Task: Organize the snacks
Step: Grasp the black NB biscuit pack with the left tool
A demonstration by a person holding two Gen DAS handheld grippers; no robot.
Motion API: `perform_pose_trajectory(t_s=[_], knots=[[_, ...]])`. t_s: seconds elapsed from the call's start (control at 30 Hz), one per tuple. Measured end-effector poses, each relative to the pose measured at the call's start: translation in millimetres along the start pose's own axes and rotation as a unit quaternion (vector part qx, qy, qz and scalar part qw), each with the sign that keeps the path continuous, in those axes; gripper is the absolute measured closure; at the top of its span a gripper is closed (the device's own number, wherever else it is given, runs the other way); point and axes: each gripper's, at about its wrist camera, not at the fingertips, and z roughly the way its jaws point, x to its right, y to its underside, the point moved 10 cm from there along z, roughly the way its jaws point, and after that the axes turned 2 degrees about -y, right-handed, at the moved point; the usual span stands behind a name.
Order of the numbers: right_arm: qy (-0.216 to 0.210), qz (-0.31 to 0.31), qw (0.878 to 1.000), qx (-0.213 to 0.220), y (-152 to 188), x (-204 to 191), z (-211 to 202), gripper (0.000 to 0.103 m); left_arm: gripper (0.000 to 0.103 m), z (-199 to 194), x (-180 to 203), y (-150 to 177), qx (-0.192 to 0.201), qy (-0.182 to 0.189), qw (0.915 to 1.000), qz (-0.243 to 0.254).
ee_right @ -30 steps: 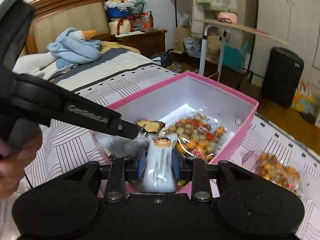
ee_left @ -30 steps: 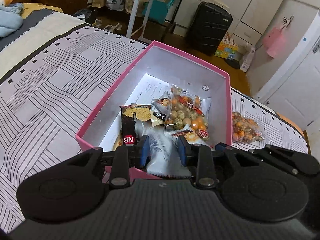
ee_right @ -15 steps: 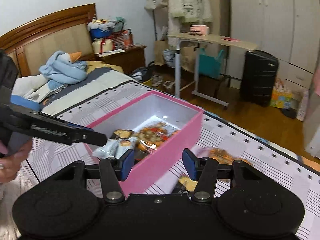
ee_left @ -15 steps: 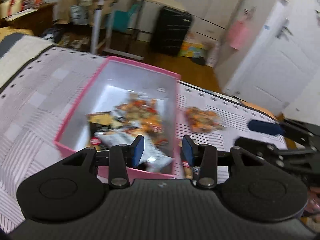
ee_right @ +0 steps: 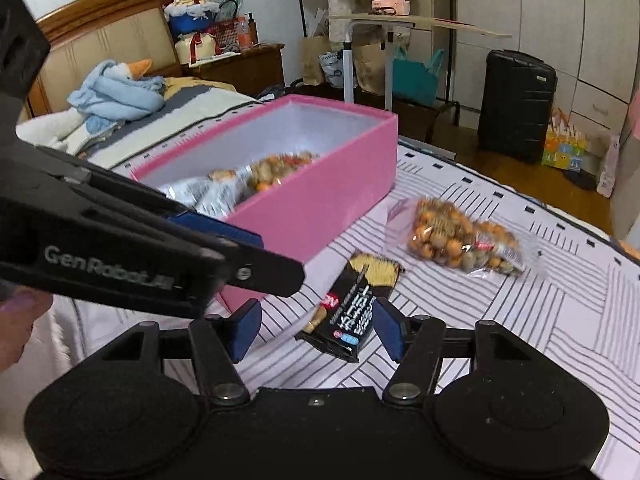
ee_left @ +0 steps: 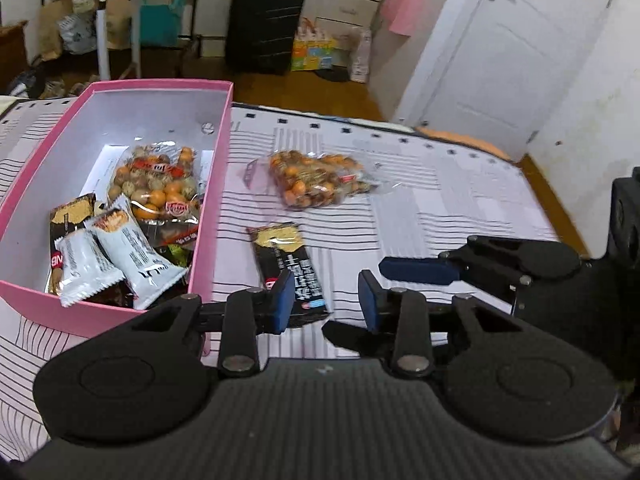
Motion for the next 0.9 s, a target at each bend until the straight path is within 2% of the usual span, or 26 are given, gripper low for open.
perform_pose_trajectory(t_s=[0.17,0.37,0.5,0.57,0.63,0.77,0.9], knots=[[0.009,-0.005,1.0,0.016,19.3,3.7,29.4,0.032,0.069,25.7,-12.0,13.8,0.007,-0.021,0.9991,-0.037],[0.016,-0.019,1.0,0.013,32.8,6.9,56.7,0.031,0.069,54.5,-15.2,33.9,-0.009,-0.013,0.998,-0.062],[0.011,-0.031,0.999,0.019,33.0,-0.2,64.9,0.031,0.069,66.1,-19.4,38.3,0.008,-0.017,0.9963,-0.084],[0.017,-0.033,0.999,0.02,32.7,0.5,70.7,0.026,0.064,70.7,-21.2,37.1,0.02,-0.021,0.9954,-0.091],[0.026,-0.027,0.999,0.02,32.7,4.9,76.7,0.025,0.063,76.9,-25.3,37.7,0.024,-0.03,0.9945,-0.097],[0.028,-0.01,1.0,0.011,37.4,14.2,86.0,0.023,0.063,93.3,-31.1,44.0,0.008,-0.036,0.9934,-0.108],[0.032,-0.031,0.999,0.024,41.0,10.0,82.9,0.026,0.062,101.5,-33.2,47.5,0.003,-0.024,0.9921,-0.123]])
